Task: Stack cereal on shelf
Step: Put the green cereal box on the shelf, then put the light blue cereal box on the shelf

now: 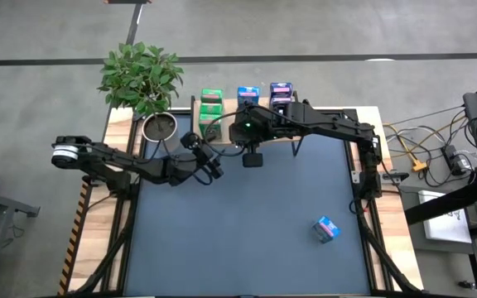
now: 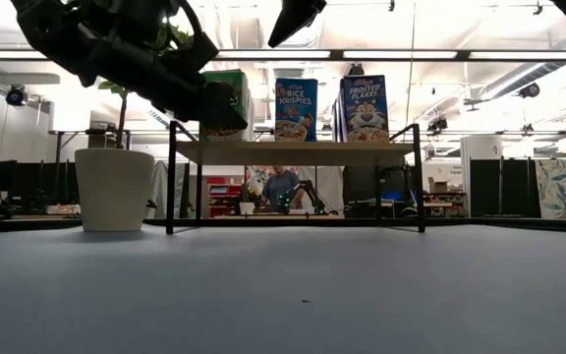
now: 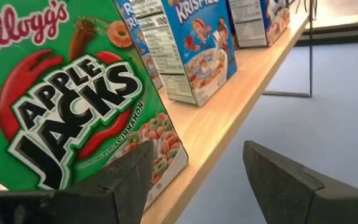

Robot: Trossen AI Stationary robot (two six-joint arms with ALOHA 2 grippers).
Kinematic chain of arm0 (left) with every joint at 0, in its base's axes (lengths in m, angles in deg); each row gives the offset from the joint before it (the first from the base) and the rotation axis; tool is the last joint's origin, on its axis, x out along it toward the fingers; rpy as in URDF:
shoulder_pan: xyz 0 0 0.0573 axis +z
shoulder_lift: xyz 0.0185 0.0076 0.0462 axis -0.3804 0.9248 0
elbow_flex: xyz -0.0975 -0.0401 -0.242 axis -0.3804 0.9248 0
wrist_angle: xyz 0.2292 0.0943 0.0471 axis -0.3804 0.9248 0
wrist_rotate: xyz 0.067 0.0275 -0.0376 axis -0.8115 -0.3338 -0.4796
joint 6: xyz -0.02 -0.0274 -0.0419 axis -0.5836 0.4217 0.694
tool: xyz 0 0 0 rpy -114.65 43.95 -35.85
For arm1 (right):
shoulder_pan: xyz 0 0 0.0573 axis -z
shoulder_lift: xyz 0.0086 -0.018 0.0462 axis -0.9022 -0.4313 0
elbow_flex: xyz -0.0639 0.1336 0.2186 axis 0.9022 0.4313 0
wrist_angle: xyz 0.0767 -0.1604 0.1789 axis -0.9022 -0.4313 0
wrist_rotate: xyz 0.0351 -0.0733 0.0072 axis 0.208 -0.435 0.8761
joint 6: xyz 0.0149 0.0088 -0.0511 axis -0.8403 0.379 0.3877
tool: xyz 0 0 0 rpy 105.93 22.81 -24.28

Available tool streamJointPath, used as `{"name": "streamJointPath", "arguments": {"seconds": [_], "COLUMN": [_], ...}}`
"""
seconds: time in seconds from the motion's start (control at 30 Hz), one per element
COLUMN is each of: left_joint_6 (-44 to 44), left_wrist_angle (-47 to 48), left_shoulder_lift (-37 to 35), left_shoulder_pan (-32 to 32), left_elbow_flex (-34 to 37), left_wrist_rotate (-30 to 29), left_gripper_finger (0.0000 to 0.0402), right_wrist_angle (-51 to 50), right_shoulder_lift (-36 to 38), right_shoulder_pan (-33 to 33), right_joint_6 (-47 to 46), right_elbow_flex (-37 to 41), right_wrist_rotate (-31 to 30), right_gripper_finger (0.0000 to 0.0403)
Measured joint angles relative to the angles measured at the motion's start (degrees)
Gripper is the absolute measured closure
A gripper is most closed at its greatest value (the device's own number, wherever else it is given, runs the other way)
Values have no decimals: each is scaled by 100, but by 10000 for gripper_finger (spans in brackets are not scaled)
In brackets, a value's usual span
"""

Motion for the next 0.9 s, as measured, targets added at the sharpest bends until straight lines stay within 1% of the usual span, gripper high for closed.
{"name": "streamJointPath", "arguments": {"seconds": [0.3, 0.5, 0.67, 0.8, 0.9], "left_joint_6": [-44, -119, -657, -1143, -1369], "left_wrist_angle": [-247, -229, -214, -126, 208], "left_shoulder_lift": [-26, -198, -630, -1121, -1503], "left_shoulder_pan": [9, -284, -887, -1564, -2164], "left_elbow_flex": [0, 0, 3, 28, 44], "left_wrist_rotate": [-1, -3, -1, 5, 10], "left_gripper_finger": [171, 171, 171, 171, 171], "right_wrist_angle": [-53, -573, -1341, -1950, -2230], "right_shoulder_lift": [0, 0, 3, 37, 63], "right_shoulder_pan": [-8, -109, -401, -817, -1235], "right_joint_6": [-93, -446, -1122, -1862, -2521], "right_elbow_flex": [0, -2, 3, 76, 122], "right_wrist_rotate": [1, 53, 61, 60, 59], "right_gripper_finger": [390, 390, 390, 390, 390]}}
